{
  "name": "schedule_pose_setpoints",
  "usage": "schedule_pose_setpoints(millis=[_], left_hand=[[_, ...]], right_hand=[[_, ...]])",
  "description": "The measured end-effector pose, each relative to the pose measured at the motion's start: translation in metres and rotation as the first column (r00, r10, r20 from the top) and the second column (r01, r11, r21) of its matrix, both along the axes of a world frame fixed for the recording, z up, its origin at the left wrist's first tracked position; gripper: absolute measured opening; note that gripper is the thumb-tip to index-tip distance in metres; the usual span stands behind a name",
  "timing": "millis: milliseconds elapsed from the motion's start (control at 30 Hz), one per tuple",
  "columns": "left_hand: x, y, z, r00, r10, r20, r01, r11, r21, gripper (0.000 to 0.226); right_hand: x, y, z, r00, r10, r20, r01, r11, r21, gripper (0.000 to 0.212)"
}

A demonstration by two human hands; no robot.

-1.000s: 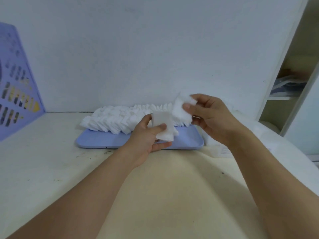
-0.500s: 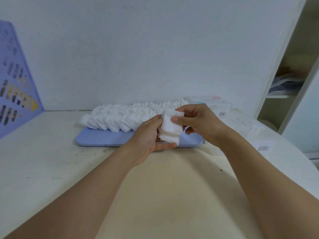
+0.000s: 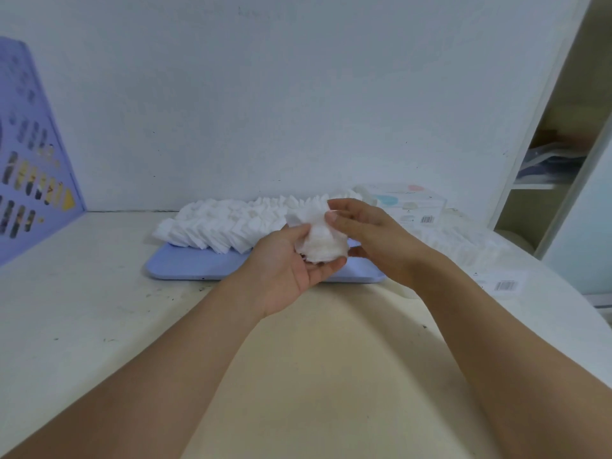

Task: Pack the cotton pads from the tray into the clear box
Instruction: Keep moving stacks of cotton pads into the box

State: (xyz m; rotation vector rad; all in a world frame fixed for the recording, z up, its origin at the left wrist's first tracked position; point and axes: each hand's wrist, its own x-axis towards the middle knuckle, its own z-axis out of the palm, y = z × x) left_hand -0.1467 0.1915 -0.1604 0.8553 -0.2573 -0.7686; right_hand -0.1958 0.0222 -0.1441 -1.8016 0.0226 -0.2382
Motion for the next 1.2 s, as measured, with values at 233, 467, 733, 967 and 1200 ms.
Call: schedule_pose_setpoints(millis=[233, 467, 733, 967, 1200], left_hand=[[0.005, 0.008, 0.001, 0.992, -0.069, -0.107, 0.064, 0.997, -0.048, 0.041], [0.007, 0.009, 0.000, 0.991, -0.082, -0.110, 0.077, 0.996, -0.049, 0.044], [0.006, 0.006, 0.000, 0.998, -0.032, -0.046, 0.032, 0.999, 0.014, 0.040], [0.017, 0.001, 0.003, 0.863, 0.439, 0.250, -0.478, 0.870, 0.123, 0.019], [-0.006, -0.007, 0.004, 0.887, 0.254, 0.385, -0.313, 0.944, 0.100, 0.035]], right_hand=[[-0.005, 0.002, 0.001, 0.991, 0.104, -0.086, -0.082, 0.969, 0.234, 0.028], [-0.004, -0.002, 0.002, 0.992, 0.093, -0.082, -0.061, 0.943, 0.326, 0.032], [-0.004, 0.008, 0.000, 0.990, -0.129, 0.060, 0.121, 0.984, 0.133, 0.039], [-0.008, -0.008, 0.018, 0.988, -0.083, 0.130, 0.018, 0.901, 0.434, 0.046], [-0.010, 0.008, 0.009, 0.971, 0.201, 0.130, -0.235, 0.905, 0.355, 0.050]])
